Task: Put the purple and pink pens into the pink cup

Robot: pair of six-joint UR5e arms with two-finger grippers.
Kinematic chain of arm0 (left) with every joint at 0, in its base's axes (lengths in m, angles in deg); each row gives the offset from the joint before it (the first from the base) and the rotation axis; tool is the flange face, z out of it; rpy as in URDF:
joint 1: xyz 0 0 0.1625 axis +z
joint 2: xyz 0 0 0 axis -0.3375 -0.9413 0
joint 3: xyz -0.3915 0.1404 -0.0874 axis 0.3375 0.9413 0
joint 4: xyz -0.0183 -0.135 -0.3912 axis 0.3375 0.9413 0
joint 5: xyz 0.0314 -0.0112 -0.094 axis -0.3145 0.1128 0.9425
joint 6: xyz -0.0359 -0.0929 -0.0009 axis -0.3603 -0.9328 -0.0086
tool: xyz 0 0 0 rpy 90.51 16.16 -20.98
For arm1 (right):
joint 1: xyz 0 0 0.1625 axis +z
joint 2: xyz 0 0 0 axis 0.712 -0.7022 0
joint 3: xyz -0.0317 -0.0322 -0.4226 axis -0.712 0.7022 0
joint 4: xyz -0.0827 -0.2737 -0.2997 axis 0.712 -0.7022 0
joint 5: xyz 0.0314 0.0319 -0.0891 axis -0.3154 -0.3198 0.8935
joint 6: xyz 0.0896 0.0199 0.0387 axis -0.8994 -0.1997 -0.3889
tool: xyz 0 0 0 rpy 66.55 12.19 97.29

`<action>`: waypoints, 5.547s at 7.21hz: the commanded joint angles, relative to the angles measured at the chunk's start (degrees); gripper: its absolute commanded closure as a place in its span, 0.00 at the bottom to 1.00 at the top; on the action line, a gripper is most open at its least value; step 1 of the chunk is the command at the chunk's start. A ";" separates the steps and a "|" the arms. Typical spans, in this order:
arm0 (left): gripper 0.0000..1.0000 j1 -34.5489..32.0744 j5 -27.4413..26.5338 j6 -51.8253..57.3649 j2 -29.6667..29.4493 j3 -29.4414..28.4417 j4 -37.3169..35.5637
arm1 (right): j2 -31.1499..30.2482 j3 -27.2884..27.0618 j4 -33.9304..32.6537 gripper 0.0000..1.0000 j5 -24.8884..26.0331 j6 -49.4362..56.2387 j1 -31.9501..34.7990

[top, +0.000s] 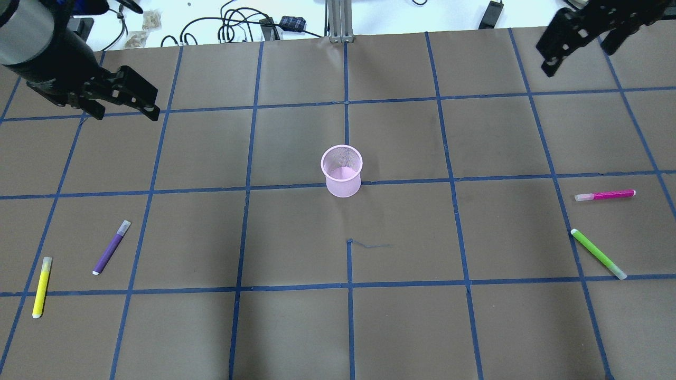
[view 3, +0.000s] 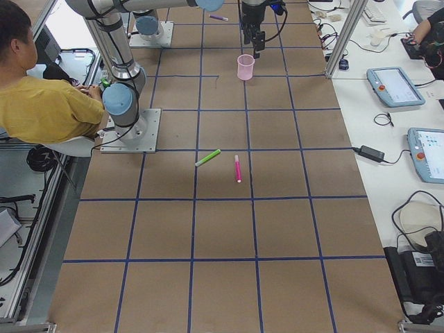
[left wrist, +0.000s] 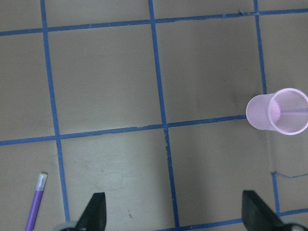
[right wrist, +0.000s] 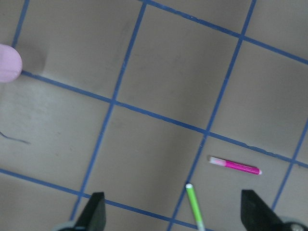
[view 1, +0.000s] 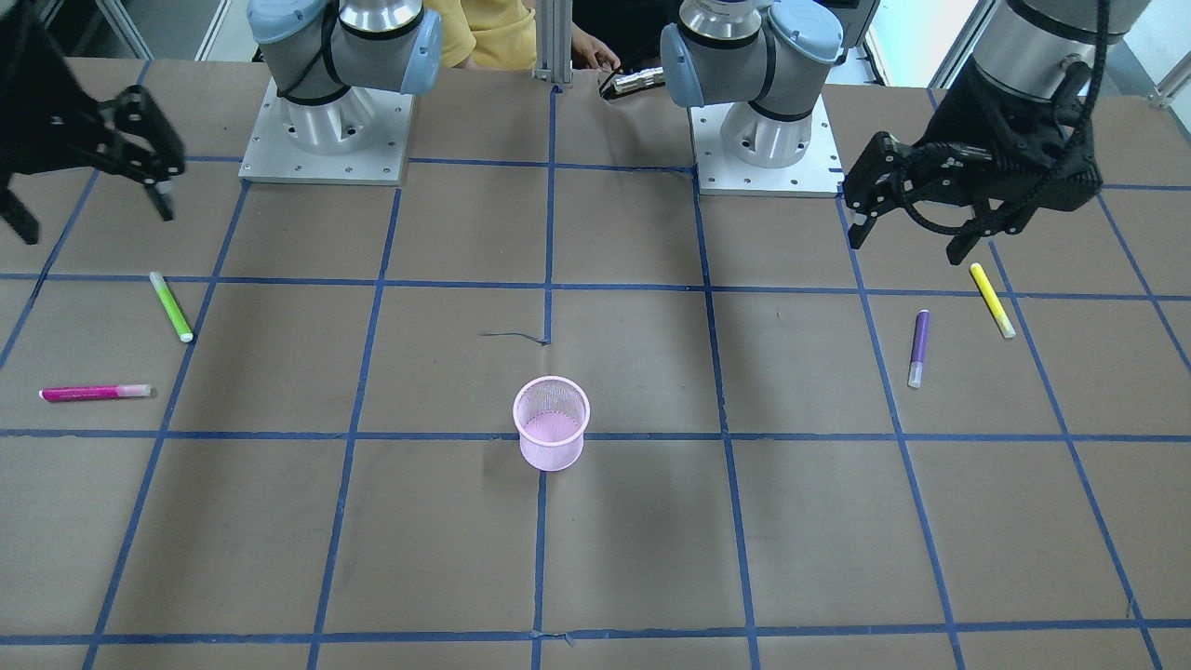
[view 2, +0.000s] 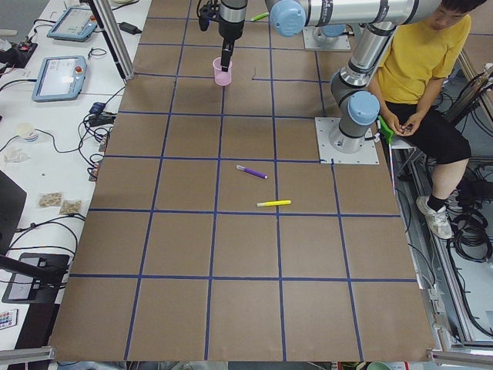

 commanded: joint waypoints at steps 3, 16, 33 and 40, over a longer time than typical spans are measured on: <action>0.00 20.46 1.40 31.03 1.51 9.85 0.09 | 6.50 -2.91 -5.11 0.00 -0.60 49.46 -15.28; 0.04 37.30 6.77 55.73 -10.71 37.19 -33.03 | 28.41 -15.47 -17.85 0.00 -20.12 114.11 -33.05; 1.00 37.22 6.69 51.77 -14.93 36.25 -35.95 | 16.14 -20.31 -24.01 0.88 -17.92 110.72 -30.87; 1.00 27.41 0.99 47.14 -7.82 16.07 -18.77 | 1.18 -19.53 -23.04 0.89 -6.17 76.99 -7.42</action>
